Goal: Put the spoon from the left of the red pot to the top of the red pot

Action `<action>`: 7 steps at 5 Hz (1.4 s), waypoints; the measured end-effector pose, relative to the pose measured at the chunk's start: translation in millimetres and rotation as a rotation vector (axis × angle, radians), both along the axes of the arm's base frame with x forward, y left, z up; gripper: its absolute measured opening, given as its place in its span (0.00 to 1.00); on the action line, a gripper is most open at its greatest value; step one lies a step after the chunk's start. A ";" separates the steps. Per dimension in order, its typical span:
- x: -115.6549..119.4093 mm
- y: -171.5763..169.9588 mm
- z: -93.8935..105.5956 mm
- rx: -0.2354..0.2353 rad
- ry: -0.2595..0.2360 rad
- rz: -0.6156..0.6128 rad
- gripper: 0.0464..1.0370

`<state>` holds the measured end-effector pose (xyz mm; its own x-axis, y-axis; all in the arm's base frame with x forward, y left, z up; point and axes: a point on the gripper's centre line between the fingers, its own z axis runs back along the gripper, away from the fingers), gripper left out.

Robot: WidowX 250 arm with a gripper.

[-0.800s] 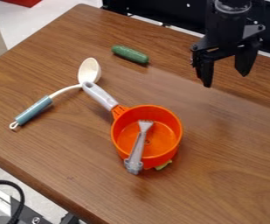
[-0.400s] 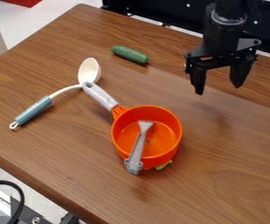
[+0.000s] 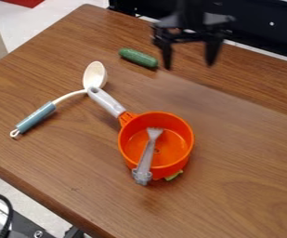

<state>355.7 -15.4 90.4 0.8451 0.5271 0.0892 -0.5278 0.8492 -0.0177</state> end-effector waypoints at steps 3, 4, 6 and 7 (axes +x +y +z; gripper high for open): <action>-57.9 71.6 37.1 -0.017 -0.044 -0.151 0.96; -80.7 92.8 33.1 -0.060 0.009 -0.311 0.96; -106.6 138.9 11.5 -0.041 0.087 -0.548 0.96; -117.0 149.3 5.0 -0.058 0.091 -0.656 0.96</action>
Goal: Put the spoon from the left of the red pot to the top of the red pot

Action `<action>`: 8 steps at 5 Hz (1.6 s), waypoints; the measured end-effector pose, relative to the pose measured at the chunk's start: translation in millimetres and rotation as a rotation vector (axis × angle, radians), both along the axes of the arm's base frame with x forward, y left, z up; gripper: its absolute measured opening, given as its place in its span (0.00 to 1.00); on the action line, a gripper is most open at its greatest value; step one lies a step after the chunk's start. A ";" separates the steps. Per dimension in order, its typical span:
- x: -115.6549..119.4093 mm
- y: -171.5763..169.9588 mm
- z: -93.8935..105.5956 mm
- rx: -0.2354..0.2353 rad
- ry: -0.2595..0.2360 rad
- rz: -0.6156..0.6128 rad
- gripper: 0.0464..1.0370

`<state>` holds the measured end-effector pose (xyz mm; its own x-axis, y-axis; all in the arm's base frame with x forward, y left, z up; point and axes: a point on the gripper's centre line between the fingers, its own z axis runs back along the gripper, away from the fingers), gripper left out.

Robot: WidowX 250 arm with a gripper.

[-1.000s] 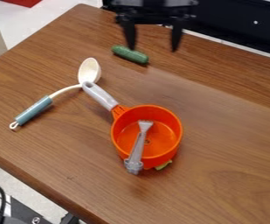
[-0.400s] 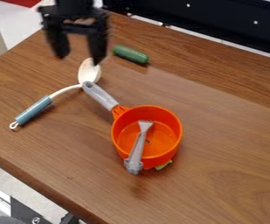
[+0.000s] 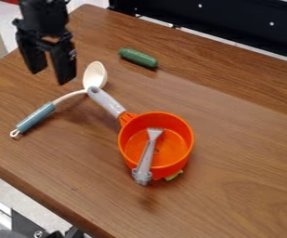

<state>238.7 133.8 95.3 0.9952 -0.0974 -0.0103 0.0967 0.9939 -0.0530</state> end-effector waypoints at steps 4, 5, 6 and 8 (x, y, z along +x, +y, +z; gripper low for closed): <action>-10.1 -0.4 -54.3 -0.056 0.073 -0.120 0.96; -5.7 -1.5 -59.5 -0.063 0.051 -0.103 0.93; -5.9 -2.3 -63.8 -0.044 0.037 -0.094 0.67; -4.9 -4.8 -63.1 -0.042 0.046 -0.035 0.19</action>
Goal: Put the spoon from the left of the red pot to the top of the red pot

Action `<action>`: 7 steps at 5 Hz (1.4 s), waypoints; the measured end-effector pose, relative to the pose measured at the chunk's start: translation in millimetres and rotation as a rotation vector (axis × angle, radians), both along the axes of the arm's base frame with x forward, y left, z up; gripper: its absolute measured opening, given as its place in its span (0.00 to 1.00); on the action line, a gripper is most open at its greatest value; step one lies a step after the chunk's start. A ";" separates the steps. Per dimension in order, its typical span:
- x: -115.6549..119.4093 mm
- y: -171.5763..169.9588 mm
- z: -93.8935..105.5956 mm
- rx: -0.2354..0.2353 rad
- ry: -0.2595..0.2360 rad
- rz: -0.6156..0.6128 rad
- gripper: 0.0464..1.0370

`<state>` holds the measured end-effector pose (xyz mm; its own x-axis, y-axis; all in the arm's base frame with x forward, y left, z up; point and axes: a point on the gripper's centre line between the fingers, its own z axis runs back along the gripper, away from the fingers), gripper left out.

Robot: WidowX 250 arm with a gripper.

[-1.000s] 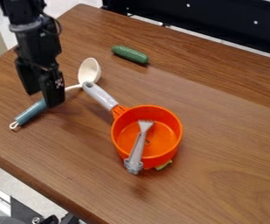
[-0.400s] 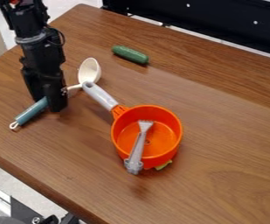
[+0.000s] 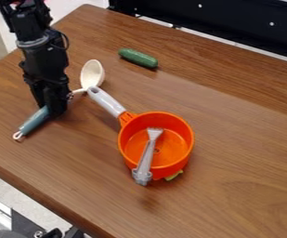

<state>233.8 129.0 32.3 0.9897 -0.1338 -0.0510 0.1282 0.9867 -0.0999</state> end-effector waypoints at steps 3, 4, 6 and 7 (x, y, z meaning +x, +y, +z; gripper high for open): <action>35.4 -5.5 16.4 0.049 -0.053 0.223 0.17; 45.7 -7.8 42.7 0.069 -0.045 0.297 0.17; 63.5 -46.5 78.3 0.011 -0.043 0.387 0.17; 79.8 -82.0 75.6 -0.031 -0.093 0.412 0.17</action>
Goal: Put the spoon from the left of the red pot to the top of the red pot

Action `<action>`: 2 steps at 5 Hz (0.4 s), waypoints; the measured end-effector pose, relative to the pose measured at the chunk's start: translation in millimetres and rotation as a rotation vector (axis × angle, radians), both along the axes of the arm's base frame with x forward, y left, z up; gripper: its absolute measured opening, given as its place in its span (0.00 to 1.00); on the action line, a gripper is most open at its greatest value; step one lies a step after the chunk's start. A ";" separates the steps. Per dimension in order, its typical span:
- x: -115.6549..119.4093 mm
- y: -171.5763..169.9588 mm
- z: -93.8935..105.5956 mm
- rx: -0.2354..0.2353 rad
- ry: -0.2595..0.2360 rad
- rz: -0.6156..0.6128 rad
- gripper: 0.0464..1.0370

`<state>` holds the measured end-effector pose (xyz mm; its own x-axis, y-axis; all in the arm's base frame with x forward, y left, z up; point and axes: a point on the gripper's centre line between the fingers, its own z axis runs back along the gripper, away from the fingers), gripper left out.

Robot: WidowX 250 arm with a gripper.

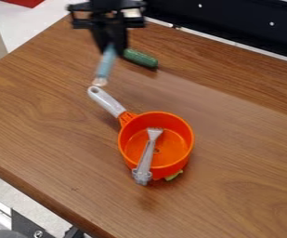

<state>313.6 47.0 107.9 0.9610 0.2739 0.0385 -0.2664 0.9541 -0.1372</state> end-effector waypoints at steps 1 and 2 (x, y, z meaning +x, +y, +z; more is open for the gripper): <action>7.7 -30.7 0.5 -0.031 -0.010 0.017 0.17; 26.9 -56.6 -3.2 -0.037 -0.026 0.040 0.17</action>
<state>340.5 -9.6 104.7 0.9480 0.3138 0.0527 -0.3001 0.9369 -0.1794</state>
